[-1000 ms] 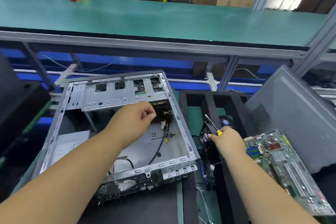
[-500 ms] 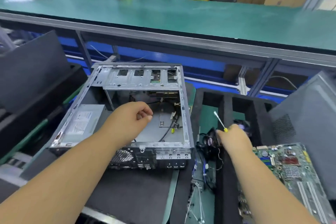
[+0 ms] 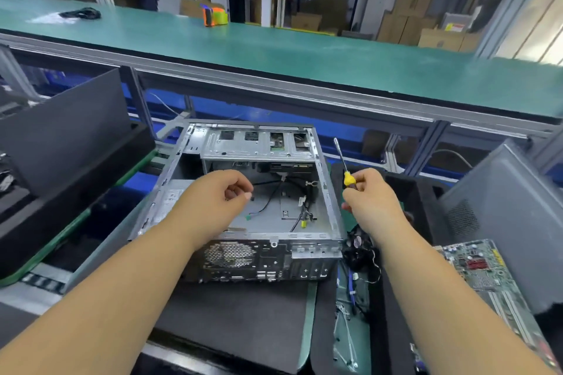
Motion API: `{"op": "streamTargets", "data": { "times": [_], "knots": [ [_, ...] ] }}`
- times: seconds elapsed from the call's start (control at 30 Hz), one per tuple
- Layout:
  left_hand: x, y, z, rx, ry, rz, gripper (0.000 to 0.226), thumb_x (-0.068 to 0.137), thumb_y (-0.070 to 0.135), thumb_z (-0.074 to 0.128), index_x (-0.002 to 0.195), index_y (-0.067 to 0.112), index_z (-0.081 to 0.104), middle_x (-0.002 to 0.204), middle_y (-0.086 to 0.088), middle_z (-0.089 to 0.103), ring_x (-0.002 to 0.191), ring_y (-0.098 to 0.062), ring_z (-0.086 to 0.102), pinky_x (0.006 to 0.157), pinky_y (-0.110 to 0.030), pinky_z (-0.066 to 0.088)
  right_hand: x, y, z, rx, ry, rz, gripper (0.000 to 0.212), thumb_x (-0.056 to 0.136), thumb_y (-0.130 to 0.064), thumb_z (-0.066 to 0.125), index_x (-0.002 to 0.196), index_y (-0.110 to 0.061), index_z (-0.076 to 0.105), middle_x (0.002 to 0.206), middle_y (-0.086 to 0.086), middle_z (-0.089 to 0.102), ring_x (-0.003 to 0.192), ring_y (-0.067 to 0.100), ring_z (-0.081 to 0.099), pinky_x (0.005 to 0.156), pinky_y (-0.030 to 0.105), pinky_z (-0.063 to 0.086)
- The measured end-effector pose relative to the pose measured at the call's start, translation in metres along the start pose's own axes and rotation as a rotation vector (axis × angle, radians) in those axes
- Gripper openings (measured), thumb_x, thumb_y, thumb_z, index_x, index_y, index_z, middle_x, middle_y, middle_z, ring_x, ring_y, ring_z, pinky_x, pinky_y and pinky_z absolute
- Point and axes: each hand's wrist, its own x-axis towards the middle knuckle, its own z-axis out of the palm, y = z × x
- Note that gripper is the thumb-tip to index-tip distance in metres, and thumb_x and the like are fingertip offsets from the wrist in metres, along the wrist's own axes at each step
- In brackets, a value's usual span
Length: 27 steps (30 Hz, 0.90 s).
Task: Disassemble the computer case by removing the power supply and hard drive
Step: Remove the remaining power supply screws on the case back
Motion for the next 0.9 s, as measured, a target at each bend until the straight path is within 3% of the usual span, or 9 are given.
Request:
{"op": "streamTargets", "data": {
  "times": [0.13,0.3,0.37,0.43,0.6,0.7,0.8,0.9],
  "knots": [
    [-0.02,-0.036,-0.042,0.092,0.002,0.056,0.01,0.091,0.022,0.063,0.093,0.031,0.068,0.092,0.016,0.061,0.09,0.004,0.054,0.072,-0.005,0.036,-0.038,-0.034,0.04,0.086,0.033,-0.073,0.015,0.092,-0.018,0.061,0.106,-0.024,0.06,0.09,-0.001,0.066,0.071,0.018,0.065,0.077,0.046,0.056],
    [-0.047,-0.093,-0.088,0.209,-0.066,0.068,0.012,0.09,0.025,0.064,0.102,0.028,0.067,0.099,0.015,0.06,0.091,-0.006,0.052,0.082,-0.021,0.038,-0.086,-0.073,0.119,0.142,0.007,-0.088,0.007,0.096,-0.018,0.059,0.097,-0.024,0.063,0.084,0.0,0.068,0.054,0.012,0.053,0.052,0.025,0.051],
    [-0.053,-0.111,-0.094,0.249,-0.128,0.118,0.02,0.089,0.028,0.066,0.109,0.029,0.065,0.099,0.014,0.056,0.091,-0.008,0.053,0.085,-0.025,0.043,-0.103,-0.08,0.148,0.161,0.005,-0.055,0.006,0.096,-0.022,0.059,0.094,-0.026,0.063,0.08,0.001,0.069,0.055,0.014,0.052,0.053,0.031,0.049],
    [-0.057,-0.123,-0.095,0.27,-0.202,0.199,0.033,0.087,0.032,0.068,0.119,0.027,0.062,0.11,0.012,0.057,0.106,-0.012,0.053,0.092,-0.027,0.042,-0.119,-0.084,0.17,0.171,0.038,-0.039,0.007,0.096,-0.027,0.058,0.091,-0.029,0.063,0.074,-0.002,0.069,0.055,0.015,0.052,0.058,0.034,0.047],
    [-0.057,-0.13,-0.076,0.341,-0.306,0.404,0.063,0.087,0.038,0.068,0.144,0.023,0.044,0.15,0.006,0.04,0.139,-0.015,0.033,0.117,-0.028,0.024,-0.17,-0.075,0.196,0.251,0.119,0.048,0.009,0.096,-0.024,0.058,0.092,-0.028,0.064,0.064,-0.006,0.066,0.048,0.005,0.047,0.059,0.03,0.038],
    [-0.051,-0.129,-0.064,0.366,-0.296,0.462,0.074,0.087,0.042,0.067,0.15,0.025,0.033,0.158,0.007,0.028,0.145,-0.014,0.023,0.119,-0.028,0.015,-0.199,-0.069,0.197,0.278,0.107,0.118,0.009,0.097,-0.02,0.059,0.093,-0.024,0.065,0.061,-0.005,0.065,0.047,0.002,0.045,0.061,0.029,0.036],
    [-0.051,-0.135,-0.053,0.535,-0.3,0.534,0.089,0.084,0.056,0.062,0.156,0.028,0.018,0.163,0.007,0.014,0.149,-0.014,0.013,0.12,-0.031,0.003,-0.214,-0.065,0.198,0.243,0.066,0.159,0.008,0.097,-0.02,0.059,0.091,-0.019,0.065,0.062,-0.005,0.064,0.046,0.003,0.044,0.058,0.028,0.037],
    [-0.055,-0.139,-0.044,0.598,-0.232,0.536,0.092,0.081,0.065,0.058,0.156,0.032,0.015,0.164,0.008,0.013,0.149,-0.013,0.013,0.121,-0.036,0.0,-0.215,-0.061,0.202,0.235,0.034,0.224,0.008,0.096,-0.019,0.059,0.091,-0.015,0.064,0.061,-0.003,0.064,0.043,0.006,0.041,0.056,0.028,0.037]
  ]
}}
